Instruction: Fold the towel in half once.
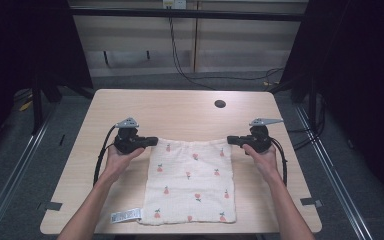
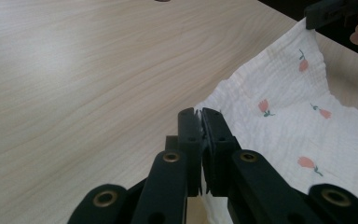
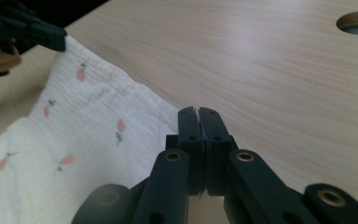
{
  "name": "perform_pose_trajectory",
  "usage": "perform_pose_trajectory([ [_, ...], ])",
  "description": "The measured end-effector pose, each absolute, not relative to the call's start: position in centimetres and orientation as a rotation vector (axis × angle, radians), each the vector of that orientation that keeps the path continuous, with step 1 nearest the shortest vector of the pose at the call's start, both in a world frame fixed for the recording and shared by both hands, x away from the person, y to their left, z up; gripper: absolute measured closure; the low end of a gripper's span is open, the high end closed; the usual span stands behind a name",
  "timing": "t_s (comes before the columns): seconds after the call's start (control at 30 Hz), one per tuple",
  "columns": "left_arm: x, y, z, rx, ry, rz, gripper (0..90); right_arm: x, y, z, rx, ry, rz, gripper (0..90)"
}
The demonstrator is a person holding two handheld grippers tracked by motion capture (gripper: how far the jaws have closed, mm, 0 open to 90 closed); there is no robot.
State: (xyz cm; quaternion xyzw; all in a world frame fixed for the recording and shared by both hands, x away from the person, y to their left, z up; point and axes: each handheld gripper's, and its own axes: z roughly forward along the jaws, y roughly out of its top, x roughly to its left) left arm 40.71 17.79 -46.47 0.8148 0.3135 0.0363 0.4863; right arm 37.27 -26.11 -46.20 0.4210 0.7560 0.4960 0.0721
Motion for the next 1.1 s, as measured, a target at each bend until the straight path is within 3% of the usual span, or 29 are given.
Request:
perform_pose_trajectory([
  [0.7,40.4,17.9,-45.0,1.951,0.731,0.128,87.7,36.9,-26.8,-44.0,1.204,2.217,1.576,88.8],
  [1.1,38.2,17.7,-43.7,1.984,0.669,0.144,87.6,34.2,-26.5,-42.5,1.153,2.271,1.539,88.8],
])
